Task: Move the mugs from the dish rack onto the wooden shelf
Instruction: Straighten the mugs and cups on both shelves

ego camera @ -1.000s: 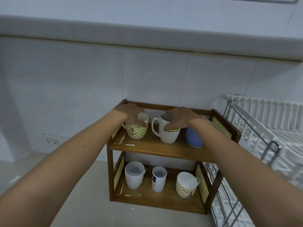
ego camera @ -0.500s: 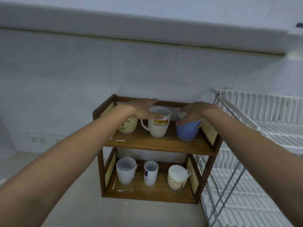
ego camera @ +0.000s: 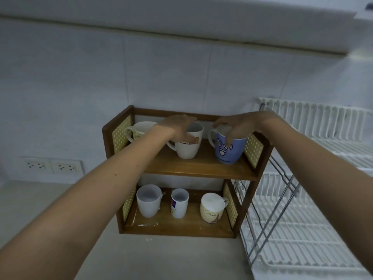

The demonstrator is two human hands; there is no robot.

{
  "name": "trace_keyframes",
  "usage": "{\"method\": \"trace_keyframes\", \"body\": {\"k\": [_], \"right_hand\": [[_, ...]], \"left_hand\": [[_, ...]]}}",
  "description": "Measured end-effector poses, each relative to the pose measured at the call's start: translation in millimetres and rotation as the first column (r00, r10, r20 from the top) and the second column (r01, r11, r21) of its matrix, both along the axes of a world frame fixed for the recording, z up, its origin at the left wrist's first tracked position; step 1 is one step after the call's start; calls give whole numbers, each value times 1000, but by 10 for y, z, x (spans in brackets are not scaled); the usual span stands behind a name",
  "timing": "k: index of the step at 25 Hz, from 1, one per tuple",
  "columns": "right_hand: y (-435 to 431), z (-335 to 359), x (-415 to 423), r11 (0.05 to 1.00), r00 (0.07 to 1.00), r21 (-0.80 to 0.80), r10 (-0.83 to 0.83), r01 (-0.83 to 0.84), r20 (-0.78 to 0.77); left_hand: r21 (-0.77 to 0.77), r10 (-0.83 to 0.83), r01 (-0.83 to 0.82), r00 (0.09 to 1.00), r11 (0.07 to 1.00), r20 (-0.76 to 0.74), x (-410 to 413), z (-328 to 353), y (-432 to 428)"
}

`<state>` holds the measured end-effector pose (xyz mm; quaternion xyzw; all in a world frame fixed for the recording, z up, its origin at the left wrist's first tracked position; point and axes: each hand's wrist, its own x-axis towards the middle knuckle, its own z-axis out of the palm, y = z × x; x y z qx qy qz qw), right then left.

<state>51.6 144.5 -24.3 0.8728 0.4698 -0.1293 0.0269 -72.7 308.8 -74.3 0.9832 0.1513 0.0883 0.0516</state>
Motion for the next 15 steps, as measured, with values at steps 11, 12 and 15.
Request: {"method": "trace_keyframes", "body": {"k": [11, 12, 15], "right_hand": [[-75, -156, 55, 994, 976, -103, -14, 37, 215], [-72, -173, 51, 994, 980, -106, 4, 17, 197], [-64, -209, 1, 993, 985, -117, 20, 0, 169]], "left_hand": [[-97, -3, 4, 1000, 995, 4, 0, -12, -29], [-94, -6, 6, 1000, 996, 0, -15, -21, -46], [-111, -28, 31, 999, 993, 33, -138, -92, -124]]}}
